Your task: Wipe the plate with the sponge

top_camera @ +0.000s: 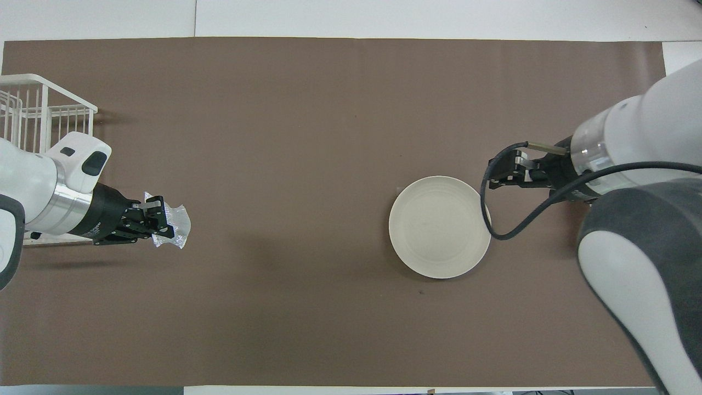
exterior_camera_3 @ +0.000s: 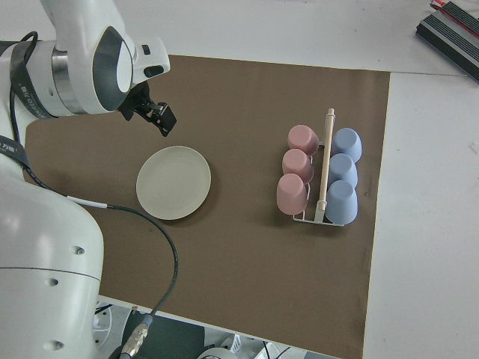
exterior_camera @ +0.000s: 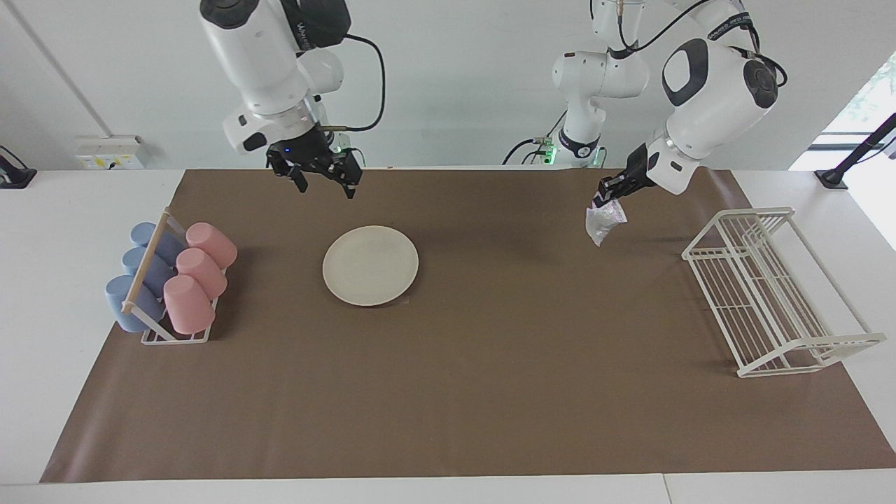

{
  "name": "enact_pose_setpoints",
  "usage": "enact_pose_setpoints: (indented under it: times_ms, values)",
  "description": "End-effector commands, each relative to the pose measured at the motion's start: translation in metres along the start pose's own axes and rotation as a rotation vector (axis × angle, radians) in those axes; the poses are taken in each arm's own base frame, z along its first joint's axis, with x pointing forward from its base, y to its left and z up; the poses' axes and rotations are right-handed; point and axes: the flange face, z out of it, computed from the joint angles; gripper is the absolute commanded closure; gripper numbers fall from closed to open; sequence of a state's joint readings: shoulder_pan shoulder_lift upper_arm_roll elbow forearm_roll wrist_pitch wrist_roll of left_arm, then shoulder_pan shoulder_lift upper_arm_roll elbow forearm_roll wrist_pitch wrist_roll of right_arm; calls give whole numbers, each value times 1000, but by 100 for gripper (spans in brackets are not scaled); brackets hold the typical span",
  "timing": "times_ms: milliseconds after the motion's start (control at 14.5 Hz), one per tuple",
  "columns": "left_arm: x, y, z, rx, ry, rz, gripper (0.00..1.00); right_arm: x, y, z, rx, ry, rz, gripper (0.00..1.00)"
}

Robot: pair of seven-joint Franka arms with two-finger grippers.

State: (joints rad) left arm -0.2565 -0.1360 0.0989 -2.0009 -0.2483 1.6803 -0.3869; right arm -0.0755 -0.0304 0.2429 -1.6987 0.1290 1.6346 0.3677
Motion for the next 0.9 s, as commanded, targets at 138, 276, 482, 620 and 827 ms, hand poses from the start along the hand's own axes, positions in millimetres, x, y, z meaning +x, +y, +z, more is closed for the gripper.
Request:
enact_pose_setpoints:
  times_ms: [138, 276, 482, 620, 827]
  values:
    - [-4, 32, -22, 304, 40, 42, 100, 27, 86, -14, -124, 45, -229, 0]
    - [-8, 33, -31, 406, 59, 54, 100, 28, 91, -22, -132, 58, -264, 0]
    - [-1, 36, -36, 571, 56, 42, 100, 36, 113, -37, -120, 79, -302, 0]
    - [6, 36, -32, 707, 80, 37, 100, 44, 135, -42, -111, 76, -305, 0]
    - [18, 33, -28, 870, 133, 33, 100, 47, 141, -49, -119, 78, -339, 0]
